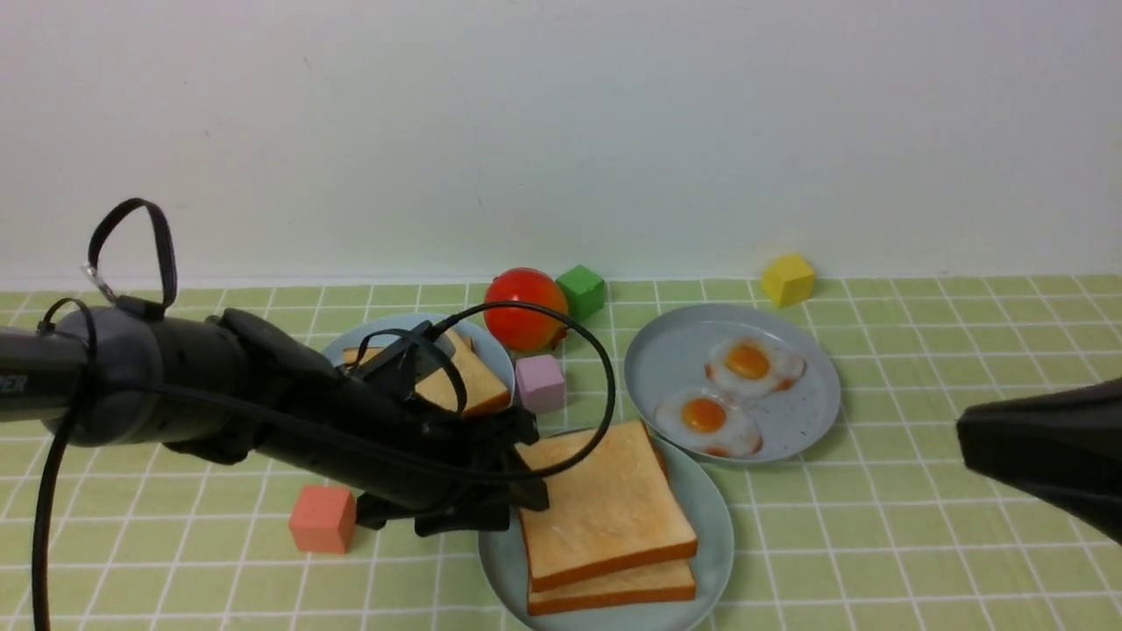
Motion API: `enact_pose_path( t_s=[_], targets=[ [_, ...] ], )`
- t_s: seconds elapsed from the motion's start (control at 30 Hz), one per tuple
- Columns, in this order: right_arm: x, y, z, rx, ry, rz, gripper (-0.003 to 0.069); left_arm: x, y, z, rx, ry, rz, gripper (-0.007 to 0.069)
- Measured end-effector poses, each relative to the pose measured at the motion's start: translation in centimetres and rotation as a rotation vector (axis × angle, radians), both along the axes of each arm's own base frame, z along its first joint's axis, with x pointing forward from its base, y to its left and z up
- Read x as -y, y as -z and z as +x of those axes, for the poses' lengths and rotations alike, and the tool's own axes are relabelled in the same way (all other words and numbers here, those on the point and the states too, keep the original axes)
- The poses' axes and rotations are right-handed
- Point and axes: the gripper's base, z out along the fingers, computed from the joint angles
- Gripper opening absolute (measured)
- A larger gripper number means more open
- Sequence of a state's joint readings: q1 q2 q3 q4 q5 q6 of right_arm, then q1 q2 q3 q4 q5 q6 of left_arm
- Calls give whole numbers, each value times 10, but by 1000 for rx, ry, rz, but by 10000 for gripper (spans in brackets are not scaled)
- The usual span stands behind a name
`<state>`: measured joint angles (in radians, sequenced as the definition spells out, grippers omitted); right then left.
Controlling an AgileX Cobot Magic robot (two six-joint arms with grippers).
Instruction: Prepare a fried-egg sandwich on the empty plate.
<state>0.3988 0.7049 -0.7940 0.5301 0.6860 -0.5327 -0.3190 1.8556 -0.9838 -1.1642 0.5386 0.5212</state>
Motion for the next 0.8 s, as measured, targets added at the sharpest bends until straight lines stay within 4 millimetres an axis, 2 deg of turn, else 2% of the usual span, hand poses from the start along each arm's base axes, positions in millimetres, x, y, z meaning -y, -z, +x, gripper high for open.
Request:
enact_pose_path(
  t_s=[0.1,0.13,0.23,0.3,0.33,0.37,0.4,0.53,0.6,0.67,0.7,0.73,0.8],
  targets=[
    [9,0,-16,85,20,8,31,-3,-1,0,7,14,14,419],
    [15,0,-29,130,25,26,33,-6,-3,0,16,26,22,451],
    [22,5,-46,164,31,58,35,-13,-13,0,37,32,23,477],
    [29,13,-62,188,37,94,38,-21,-35,-3,70,26,4,486],
    [29,15,-62,184,38,95,38,-22,-39,-4,77,27,1,486],
    [32,23,-70,195,43,112,41,-27,-57,-10,105,28,-7,488],
    [32,24,-69,190,44,112,41,-28,-59,-11,108,30,-8,488],
    [37,41,-78,202,76,171,47,-34,-114,-43,185,101,-16,488],
    [39,44,-79,213,84,185,49,-40,-143,-68,229,131,-15,482],
    [39,45,-80,216,86,188,51,-46,-164,-92,268,156,9,468],
    [39,45,-80,216,87,188,51,-48,-169,-98,276,157,7,465],
    [39,45,-80,217,88,190,52,-54,-183,-119,296,165,23,440],
    [39,46,-80,215,89,189,55,-63,-196,-149,318,166,52,394]
  ],
)
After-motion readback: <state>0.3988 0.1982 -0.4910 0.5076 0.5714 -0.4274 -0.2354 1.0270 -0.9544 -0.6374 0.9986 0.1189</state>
